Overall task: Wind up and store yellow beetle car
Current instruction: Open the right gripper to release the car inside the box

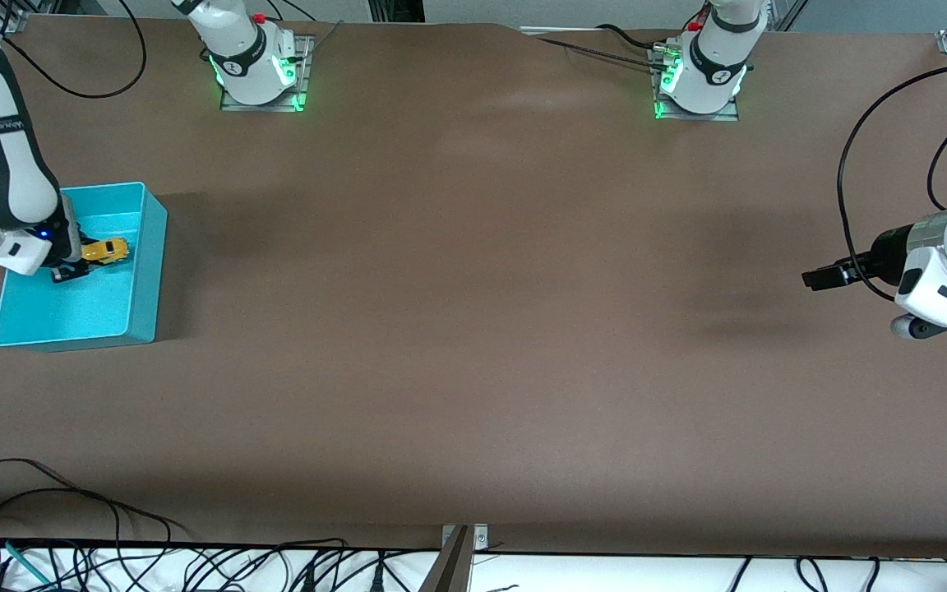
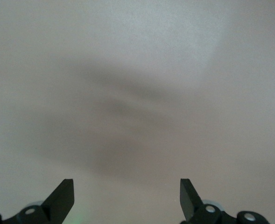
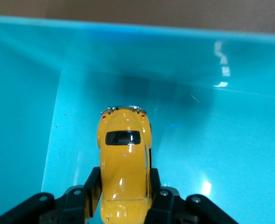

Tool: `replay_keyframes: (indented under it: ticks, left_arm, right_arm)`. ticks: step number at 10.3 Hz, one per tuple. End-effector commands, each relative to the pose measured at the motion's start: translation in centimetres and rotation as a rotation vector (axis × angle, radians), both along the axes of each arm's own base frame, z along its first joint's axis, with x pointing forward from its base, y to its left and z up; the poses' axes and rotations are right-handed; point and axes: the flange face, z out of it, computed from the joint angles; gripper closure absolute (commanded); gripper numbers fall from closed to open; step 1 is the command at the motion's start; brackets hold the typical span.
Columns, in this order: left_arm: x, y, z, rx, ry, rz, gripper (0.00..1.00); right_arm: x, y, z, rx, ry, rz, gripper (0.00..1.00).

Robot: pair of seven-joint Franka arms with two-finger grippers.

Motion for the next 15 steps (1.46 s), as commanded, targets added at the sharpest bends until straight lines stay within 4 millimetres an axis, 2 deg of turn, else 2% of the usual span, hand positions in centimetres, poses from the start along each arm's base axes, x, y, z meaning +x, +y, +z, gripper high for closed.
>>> replay_keyframes:
  ticks: [1,3,4,5,8,9,10,12,15]
  left_arm:
    - [-0.5,0.0,0.8,-0.026,0.001,-0.011,0.00]
    - [-0.5,0.0,0.8,-0.026,0.001,-0.011,0.00]
    - [-0.6,0.1,0.8,-0.025,0.009,-0.012,0.00]
    - [-0.6,0.0,0.7,-0.025,0.011,-0.014,0.00]
    - [-0.6,0.1,0.7,-0.029,0.009,-0.030,0.00]
    - [-0.6,0.1,0.7,-0.033,0.010,-0.045,0.00]
    - [-0.6,0.1,0.7,-0.034,0.011,-0.047,0.00]
    - [-0.6,0.1,0.7,-0.034,0.011,-0.047,0.00]
    - [-0.6,0.1,0.7,-0.034,0.011,-0.047,0.00]
  right_arm:
    - [-0.3,-2.0,-0.9,0.022,0.001,0.009,1.00]
    - [-0.8,-2.9,-1.5,0.031,0.006,0.012,0.96]
    - [-1.1,-3.2,-1.9,0.037,0.013,0.005,0.01]
    - [-1.3,-3.7,-1.8,0.041,0.009,-0.019,0.00]
    - [-0.2,-2.5,0.2,0.054,-0.011,-0.037,0.00]
    - [0.3,-1.8,2.0,0.045,-0.034,-0.049,0.00]
    - [0.6,-0.5,4.9,0.040,-0.058,-0.062,0.00]
    - [-0.6,1.0,10.1,0.007,-0.060,-0.228,0.00]
    - [0.3,6.3,15.5,-0.061,-0.034,-0.538,0.00]
